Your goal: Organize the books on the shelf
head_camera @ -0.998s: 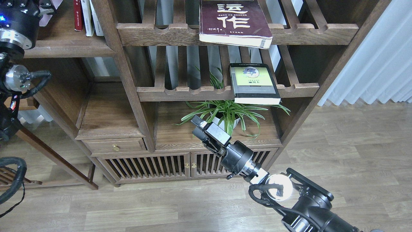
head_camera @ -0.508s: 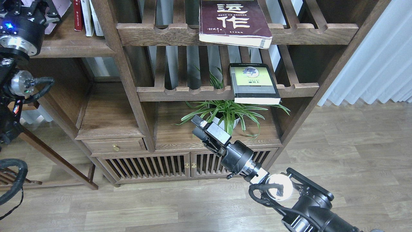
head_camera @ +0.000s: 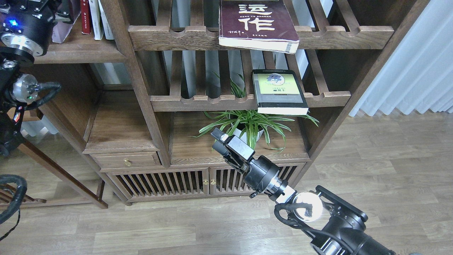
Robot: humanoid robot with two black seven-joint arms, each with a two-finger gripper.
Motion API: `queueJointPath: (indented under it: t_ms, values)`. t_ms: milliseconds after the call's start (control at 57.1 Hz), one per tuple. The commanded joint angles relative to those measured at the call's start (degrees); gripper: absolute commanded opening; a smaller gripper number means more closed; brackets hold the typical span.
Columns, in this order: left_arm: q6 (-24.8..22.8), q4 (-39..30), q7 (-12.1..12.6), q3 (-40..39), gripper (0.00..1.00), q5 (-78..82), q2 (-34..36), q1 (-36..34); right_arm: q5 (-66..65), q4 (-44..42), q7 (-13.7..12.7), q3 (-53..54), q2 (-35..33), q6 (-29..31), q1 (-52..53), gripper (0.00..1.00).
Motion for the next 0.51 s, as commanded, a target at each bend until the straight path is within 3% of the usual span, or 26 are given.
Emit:
queueJointPath:
  t_ms: [0,70,158,490]
  values:
    - [-0.08,-0.75,-0.99,-0.35,0.53,-1.70,0.17,-0.02,0.02,0.00,-0.08,0.03,-0.38,0.00,-0.28,0.98]
    - [-0.43,-1.28,-1.70,-0.27,0.54,-4.51,0.08,-0.11,-0.06,0.00,-0.08,0.03,-0.47,0.00,-0.37,0.98]
    - [-0.52,-2.42,-2.14,0.09,0.63,-7.85,-0.01,-0.02,-0.06,0.00,0.01,0.03,-0.47,0.00,-0.37,0.98]
    - [-0.78,-6.37,-5.48,-0.79,0.65,-13.65,0.17,0.16,0.02,0.00,-0.08,0.03,-0.47,0.00,-0.46,0.98]
